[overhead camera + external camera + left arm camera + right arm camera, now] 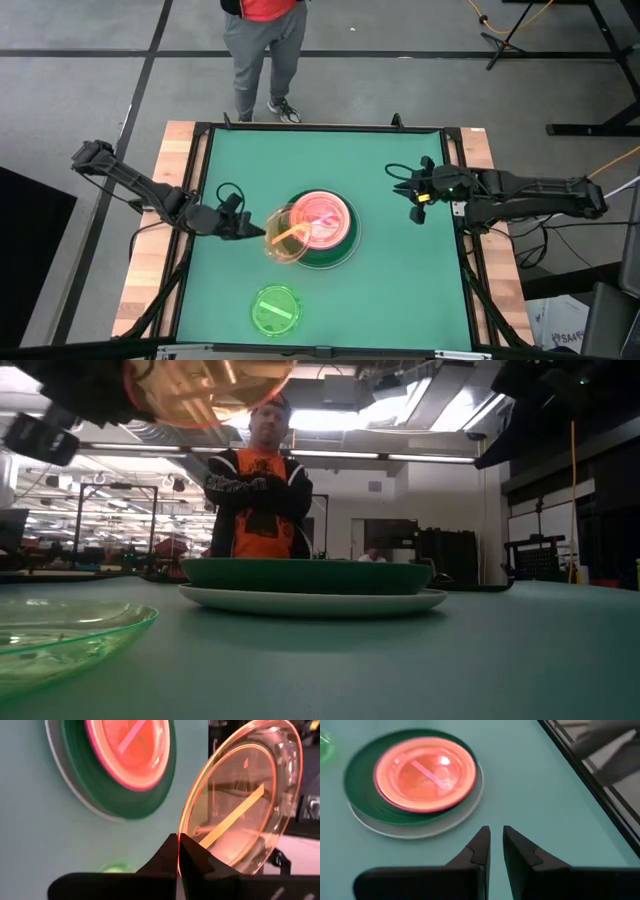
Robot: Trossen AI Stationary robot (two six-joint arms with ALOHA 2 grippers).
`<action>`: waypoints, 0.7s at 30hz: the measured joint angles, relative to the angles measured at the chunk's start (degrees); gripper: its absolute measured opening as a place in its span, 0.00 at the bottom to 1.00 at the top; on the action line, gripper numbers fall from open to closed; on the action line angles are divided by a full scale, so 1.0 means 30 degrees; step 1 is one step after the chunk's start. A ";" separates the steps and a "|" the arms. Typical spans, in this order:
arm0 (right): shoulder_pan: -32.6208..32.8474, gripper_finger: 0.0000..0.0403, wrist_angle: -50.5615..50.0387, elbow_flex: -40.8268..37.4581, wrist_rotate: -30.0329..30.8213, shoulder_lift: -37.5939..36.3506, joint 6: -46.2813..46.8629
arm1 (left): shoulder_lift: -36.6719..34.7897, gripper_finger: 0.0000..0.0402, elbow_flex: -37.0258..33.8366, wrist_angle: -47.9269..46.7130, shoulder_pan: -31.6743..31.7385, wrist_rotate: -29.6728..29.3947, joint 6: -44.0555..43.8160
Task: Stack plastic plates
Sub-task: Stack the transparent orange plate on top of the transparent pink plate
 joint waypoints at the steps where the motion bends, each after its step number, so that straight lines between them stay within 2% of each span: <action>1: 0.0000 0.10 0.0490 -0.0298 -0.0163 -0.0202 -0.0051 | 0.0200 0.00 0.0000 0.0161 0.0269 -0.0038 0.0135; 12: 0.0015 0.10 0.5111 -0.4218 -0.0982 -0.3111 -0.0377 | 0.3008 0.00 0.0000 0.2807 0.3823 0.1667 0.0221; 21: 0.0015 0.10 0.6644 -0.6425 -0.1519 -0.4942 -0.0558 | 0.5226 0.00 0.0000 0.5311 0.6370 0.3862 -0.0087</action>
